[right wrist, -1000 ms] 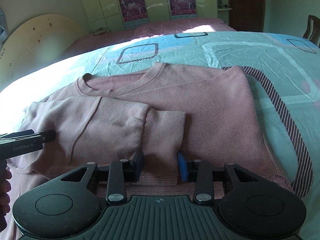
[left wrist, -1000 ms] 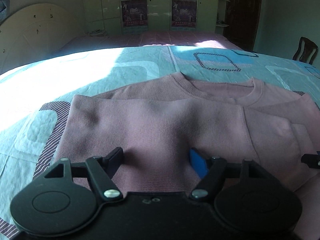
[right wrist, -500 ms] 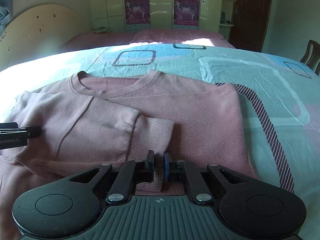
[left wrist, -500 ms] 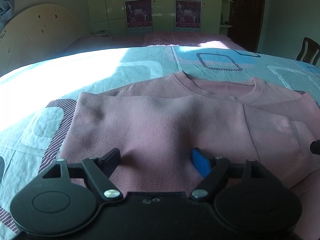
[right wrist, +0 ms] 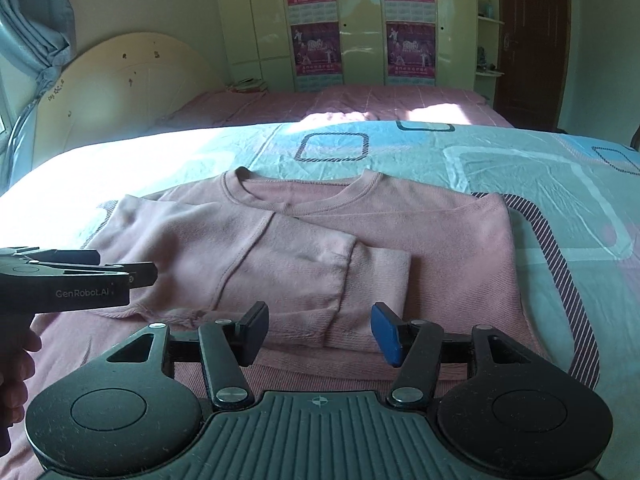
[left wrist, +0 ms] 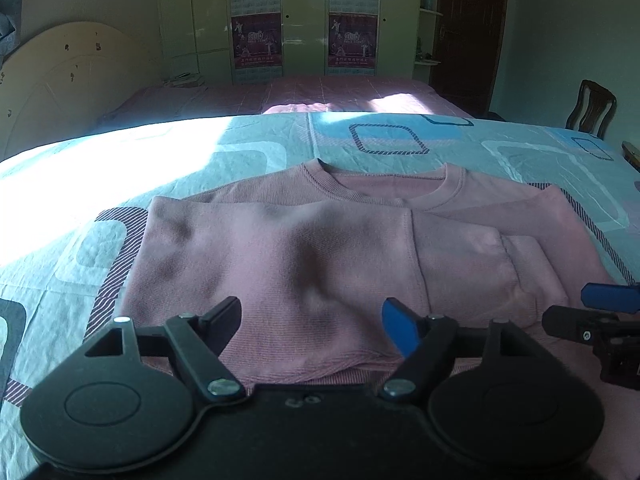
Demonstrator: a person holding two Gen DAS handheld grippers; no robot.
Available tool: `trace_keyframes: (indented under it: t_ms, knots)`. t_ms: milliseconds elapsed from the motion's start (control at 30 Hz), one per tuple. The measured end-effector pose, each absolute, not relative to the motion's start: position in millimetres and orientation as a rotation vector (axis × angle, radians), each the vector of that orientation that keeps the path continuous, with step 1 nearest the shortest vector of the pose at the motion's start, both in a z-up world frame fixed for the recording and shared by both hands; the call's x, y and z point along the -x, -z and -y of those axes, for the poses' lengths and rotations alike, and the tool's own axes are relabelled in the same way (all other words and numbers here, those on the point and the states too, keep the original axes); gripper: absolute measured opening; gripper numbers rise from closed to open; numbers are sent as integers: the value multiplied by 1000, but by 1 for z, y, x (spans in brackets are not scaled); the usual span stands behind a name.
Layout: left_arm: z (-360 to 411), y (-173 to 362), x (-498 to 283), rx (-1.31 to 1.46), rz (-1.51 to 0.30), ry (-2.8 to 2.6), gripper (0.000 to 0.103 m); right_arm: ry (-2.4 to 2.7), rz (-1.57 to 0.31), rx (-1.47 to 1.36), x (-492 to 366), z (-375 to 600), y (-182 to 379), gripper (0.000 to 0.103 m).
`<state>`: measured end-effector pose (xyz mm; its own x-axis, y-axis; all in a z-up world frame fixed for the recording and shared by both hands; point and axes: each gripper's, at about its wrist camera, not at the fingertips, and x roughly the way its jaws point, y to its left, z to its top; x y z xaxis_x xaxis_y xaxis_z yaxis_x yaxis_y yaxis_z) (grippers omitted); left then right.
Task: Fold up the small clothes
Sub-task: 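Open the right tool and release the sleeve cuff, then move both open tools down to the sweatshirt hem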
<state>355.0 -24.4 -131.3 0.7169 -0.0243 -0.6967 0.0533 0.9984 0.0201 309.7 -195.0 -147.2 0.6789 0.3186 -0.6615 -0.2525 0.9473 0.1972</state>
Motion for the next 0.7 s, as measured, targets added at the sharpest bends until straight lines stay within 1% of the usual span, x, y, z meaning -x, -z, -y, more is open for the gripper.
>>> trace_keyframes:
  t_ms: [200,500,600,700]
  knots:
    - [34,136,-324,-44,-799,49,77,-387,-791,-57,-281,191,158,55]
    - [38,166,-298,-84,-885,16,76,-371,-852,5,-255,190,186,54]
    - [34,170,-292,-97,-878,9,79,-333,-842,13,-247,195,190,54]
    - [27,169,-286,-105,-878,8,80,-295,-841,12,-240,201,189,54]
